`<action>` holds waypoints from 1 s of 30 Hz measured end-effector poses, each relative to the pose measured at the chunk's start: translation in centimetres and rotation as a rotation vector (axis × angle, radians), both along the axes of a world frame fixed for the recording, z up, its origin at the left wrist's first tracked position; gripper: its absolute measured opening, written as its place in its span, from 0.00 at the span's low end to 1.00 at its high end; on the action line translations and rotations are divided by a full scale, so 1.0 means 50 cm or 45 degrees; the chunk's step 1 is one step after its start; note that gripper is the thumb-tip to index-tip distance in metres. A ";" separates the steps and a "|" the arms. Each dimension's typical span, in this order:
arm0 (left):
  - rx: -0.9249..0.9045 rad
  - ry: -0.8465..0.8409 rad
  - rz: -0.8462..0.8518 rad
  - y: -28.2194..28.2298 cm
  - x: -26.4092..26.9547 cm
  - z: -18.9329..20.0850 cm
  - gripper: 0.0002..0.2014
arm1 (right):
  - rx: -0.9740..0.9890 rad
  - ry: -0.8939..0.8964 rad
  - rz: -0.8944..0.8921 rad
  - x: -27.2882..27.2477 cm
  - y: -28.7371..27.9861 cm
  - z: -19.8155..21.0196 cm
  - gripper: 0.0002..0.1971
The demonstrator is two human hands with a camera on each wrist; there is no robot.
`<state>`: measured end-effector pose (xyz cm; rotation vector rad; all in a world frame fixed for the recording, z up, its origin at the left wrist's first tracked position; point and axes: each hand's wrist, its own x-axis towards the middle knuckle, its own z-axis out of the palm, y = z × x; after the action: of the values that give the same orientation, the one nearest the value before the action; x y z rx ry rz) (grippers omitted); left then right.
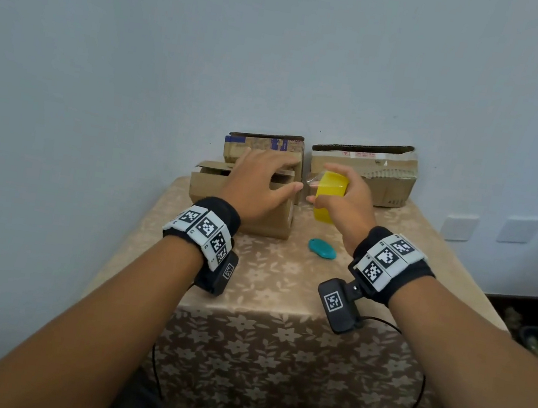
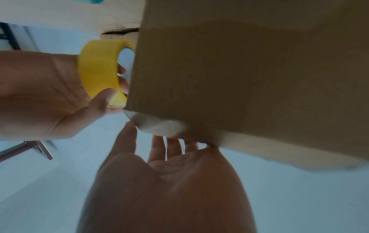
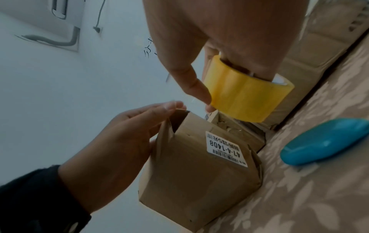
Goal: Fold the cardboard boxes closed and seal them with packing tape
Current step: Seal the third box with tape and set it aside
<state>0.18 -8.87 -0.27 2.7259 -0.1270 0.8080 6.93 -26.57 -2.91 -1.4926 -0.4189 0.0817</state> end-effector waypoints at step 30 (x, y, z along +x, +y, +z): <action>-0.718 -0.331 -0.179 -0.029 0.023 0.008 0.06 | -0.334 -0.173 0.213 0.004 0.001 0.015 0.17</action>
<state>1.34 -10.32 0.12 2.0591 -0.1215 0.9784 7.14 -26.54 -2.17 -1.7244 -0.6622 0.1735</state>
